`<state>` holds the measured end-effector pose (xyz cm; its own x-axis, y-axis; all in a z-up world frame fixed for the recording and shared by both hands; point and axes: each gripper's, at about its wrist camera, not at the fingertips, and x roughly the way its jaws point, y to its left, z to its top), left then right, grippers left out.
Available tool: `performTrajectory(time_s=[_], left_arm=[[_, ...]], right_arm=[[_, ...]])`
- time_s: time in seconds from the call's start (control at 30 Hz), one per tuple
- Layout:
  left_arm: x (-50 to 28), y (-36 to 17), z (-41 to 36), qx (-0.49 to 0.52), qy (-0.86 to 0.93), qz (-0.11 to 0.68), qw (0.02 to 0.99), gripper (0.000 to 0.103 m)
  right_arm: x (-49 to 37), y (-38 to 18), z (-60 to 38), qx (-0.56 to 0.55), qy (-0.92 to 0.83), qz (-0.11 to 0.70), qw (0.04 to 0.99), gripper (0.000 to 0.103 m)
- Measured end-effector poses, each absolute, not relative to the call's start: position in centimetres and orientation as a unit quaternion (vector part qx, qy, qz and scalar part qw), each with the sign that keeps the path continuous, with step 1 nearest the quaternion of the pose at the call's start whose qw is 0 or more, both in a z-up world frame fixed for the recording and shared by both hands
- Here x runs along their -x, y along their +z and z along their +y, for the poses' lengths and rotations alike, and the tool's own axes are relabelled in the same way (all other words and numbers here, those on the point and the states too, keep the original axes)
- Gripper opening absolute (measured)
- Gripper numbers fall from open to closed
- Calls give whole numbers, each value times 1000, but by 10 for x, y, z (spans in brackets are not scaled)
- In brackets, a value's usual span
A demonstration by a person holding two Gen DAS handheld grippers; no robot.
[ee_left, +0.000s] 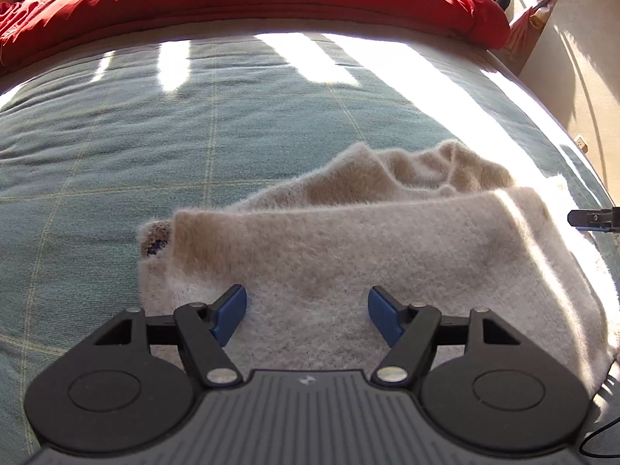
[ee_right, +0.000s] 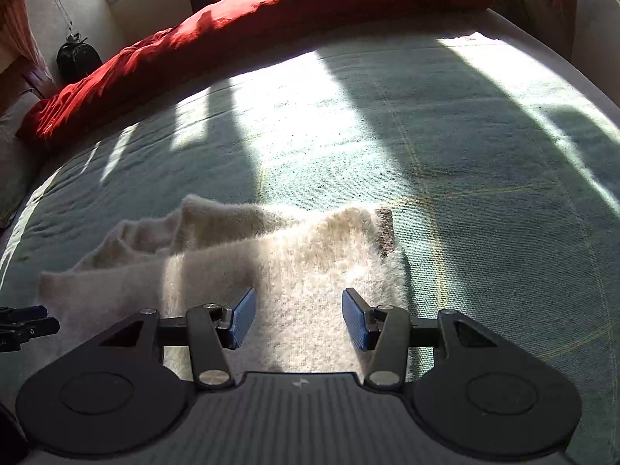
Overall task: Fold clothes
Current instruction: 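Move both open tools to the edge of the folded sweater bundle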
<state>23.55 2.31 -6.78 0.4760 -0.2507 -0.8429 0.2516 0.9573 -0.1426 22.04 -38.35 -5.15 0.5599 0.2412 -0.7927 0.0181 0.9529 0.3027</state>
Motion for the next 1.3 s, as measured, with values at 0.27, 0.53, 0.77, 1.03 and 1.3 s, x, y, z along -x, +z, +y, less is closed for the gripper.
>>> performTrajectory(time_s=[0.27,0.53,0.77,1.03,1.3], left_arm=[[-253,-72,23,6,-142,491,859,71],[-252,-56,16,26,-149,469,870,71],[-261,-71,18,51,-132,478,867,71],[-270,-74,24,66,-123,475,869,72],[-240,-31,66,102,-103,435,889,76]], right_arm=[[-226,-61,-391,-161,70,462,869,54],[-225,-32,-382,-143,60,419,895,62],[-245,-45,-378,-143,55,430,890,62],[-251,-62,-379,-158,41,445,881,64],[-224,-24,-365,-155,70,412,895,70]])
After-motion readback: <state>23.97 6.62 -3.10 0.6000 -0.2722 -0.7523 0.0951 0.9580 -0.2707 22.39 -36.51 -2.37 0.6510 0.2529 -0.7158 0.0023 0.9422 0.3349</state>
